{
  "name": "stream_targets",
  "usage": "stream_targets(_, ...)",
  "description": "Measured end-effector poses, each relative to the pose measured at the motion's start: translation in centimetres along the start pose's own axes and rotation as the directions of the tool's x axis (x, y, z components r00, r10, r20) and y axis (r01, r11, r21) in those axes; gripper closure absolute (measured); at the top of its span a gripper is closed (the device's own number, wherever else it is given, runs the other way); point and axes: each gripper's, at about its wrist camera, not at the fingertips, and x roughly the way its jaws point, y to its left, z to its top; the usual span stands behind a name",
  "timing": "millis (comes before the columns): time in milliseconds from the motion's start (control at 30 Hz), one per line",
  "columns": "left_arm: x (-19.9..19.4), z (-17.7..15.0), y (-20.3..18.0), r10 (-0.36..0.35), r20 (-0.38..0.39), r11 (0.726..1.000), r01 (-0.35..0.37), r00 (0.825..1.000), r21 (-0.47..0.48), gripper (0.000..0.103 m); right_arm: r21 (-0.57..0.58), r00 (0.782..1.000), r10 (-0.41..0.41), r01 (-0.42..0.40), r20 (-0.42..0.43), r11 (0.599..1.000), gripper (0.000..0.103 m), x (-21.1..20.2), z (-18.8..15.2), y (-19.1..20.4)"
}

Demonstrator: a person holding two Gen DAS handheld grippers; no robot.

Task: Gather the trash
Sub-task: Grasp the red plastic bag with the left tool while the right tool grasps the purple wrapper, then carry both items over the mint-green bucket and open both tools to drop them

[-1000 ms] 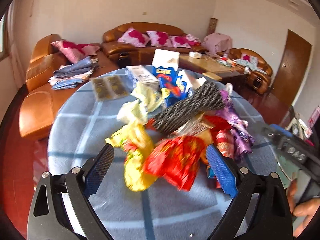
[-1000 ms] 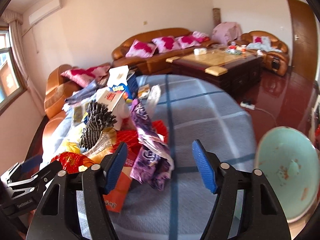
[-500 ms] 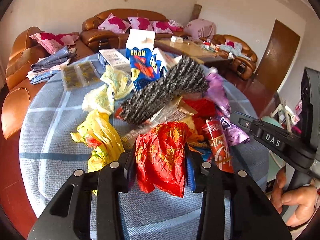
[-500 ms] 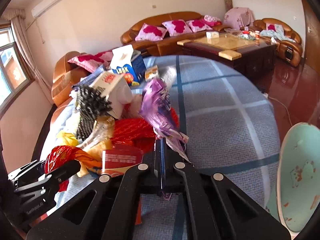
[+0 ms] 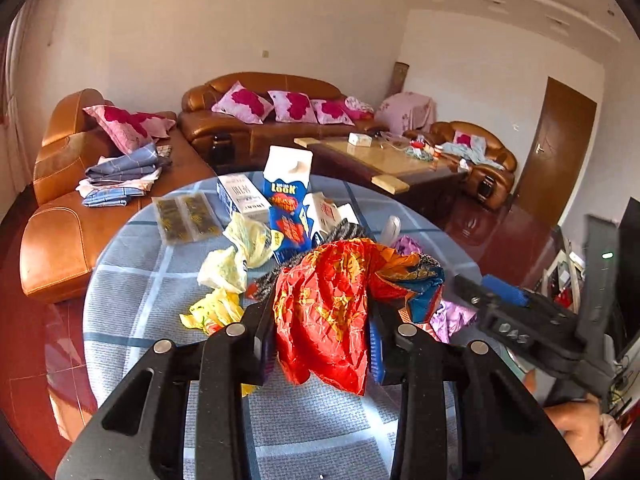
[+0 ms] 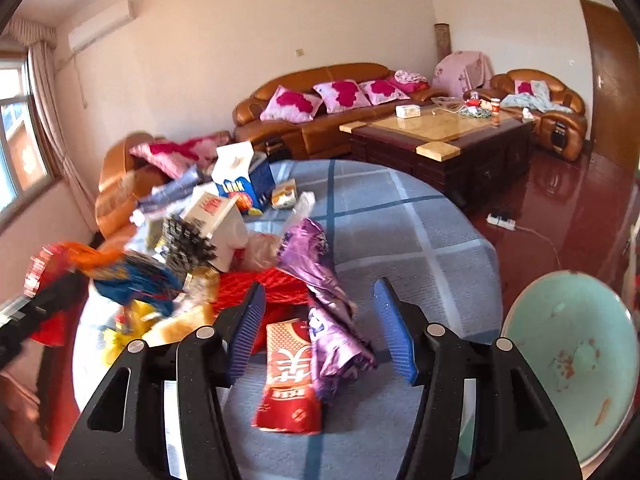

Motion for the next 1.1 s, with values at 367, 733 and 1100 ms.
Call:
stream_targets(367,-0.3,0.5,1.1,0.058,-0.001,0.998,-0.058,0.998,-0.032,0.068,-0.019,0.980,-0.035,0.032,-0.195,0.999,0.081,5.9,-0.7,-1.2)
stream_targets(733,-0.2,0.4,-3.4,0.015,0.017,1.000,-0.015,1.000,0.006,0.067,0.050,0.997,-0.072,0.072,0.001,0.996,0.081,-6.1,1.1,-5.1)
stream_targets(1100,1.9,-0.5,-14.8,-0.091,-0.018,0.989,0.092,0.996,0.117,0.066,0.217,0.960,-0.278,0.278,-0.031,0.936,0.080,-11.6,-3.3,-17.5)
